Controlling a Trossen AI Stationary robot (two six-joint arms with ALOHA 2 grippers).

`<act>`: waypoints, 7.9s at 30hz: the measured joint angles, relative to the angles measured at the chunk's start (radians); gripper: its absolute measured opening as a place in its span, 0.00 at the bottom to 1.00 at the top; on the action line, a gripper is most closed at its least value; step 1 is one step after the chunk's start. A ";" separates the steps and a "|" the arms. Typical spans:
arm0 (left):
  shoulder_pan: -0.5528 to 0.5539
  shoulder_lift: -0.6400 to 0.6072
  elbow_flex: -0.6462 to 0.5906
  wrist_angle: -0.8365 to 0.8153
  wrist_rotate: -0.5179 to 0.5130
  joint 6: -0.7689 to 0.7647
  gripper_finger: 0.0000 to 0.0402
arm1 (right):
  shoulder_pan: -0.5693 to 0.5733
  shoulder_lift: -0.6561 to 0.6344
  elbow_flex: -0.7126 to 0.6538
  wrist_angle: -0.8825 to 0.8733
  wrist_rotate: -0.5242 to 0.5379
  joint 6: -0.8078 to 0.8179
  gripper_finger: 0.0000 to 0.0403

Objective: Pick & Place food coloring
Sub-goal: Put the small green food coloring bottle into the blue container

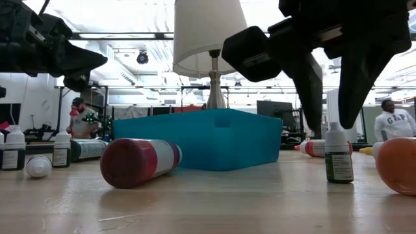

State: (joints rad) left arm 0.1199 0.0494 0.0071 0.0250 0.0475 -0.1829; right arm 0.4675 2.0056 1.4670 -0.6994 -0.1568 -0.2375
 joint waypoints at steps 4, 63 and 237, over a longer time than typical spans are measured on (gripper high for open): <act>0.000 0.000 0.000 0.000 0.000 0.000 0.00 | -0.001 -0.001 0.001 -0.003 0.034 0.029 0.30; 0.000 0.000 0.000 -0.001 0.000 0.000 0.00 | -0.034 -0.117 -0.202 0.089 0.050 0.055 0.42; 0.000 0.000 0.000 0.000 0.000 0.000 0.00 | -0.466 0.222 0.381 -0.093 0.004 0.303 0.10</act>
State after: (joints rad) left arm 0.1196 0.0494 0.0071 0.0246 0.0471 -0.1829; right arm 0.0017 2.2280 1.8475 -0.7927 -0.1532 0.0652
